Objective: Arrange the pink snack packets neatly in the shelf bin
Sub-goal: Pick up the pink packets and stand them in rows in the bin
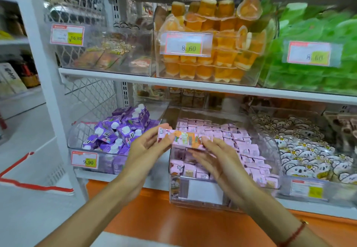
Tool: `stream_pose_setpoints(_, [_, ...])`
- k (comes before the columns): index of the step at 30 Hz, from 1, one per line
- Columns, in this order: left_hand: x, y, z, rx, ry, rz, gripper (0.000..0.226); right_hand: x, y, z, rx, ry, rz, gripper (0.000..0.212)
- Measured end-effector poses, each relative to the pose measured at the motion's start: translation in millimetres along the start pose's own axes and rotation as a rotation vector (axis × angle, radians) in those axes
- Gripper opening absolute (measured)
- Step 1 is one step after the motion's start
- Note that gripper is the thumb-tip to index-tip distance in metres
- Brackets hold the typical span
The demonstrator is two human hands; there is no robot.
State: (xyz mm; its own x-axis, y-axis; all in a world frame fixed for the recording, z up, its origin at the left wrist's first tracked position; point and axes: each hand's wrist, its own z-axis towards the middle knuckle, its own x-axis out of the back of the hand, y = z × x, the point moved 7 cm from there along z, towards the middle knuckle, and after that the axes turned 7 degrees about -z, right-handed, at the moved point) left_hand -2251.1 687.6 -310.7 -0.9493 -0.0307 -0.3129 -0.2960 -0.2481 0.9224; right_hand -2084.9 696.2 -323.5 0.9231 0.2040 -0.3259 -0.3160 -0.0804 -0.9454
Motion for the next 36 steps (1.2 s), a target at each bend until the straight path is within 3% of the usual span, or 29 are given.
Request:
stream_pose_setpoints(3, [-5, 5, 4, -0.119, -0.029, 0.199, 0.03, 10, -4, 6, 0.053, 0.019, -0.227, 0.039])
stream_pose_setpoints(7, [3, 20, 8, -0.326, 0.022, 0.27, 0.034, 15, -20, 21, 0.254, 0.092, -0.794, 0.025])
stream_pose_setpoints(10, [11, 25, 11, -0.394, 0.04, 0.308, 0.035, 2, -8, 29, 0.346, 0.004, -1.172, 0.033])
stream_pose_setpoints(12, [9, 25, 13, -0.429, -0.011, 0.436, 0.029, -7, 1, 29, 0.455, -0.052, -1.485, 0.023])
stream_pose_setpoints(14, [4, 26, 12, -0.487, -0.069, 0.589, 0.026, -10, 0, 25, 0.548, -0.043, -1.638, 0.022])
stream_pose_setpoints(24, [-16, 28, 3, -0.737, -0.219, 0.904, 0.032, -1, -6, 16, 0.471, -0.063, -1.522, 0.024])
stream_pose_setpoints(27, [-23, 22, 3, -0.724, -0.302, 0.987, 0.033, -1, -4, 9, 0.468, -0.092, -1.499, 0.024])
stream_pose_setpoints(32, [-21, 33, 8, -0.664, -0.318, 0.938, 0.039, 2, 9, -9, 0.551, -0.094, -1.665, 0.033])
stream_pose_setpoints(36, [-18, 33, 14, -0.628, -0.311, 1.0, 0.044, 2, 10, -12, 0.573, -0.093, -1.646, 0.034])
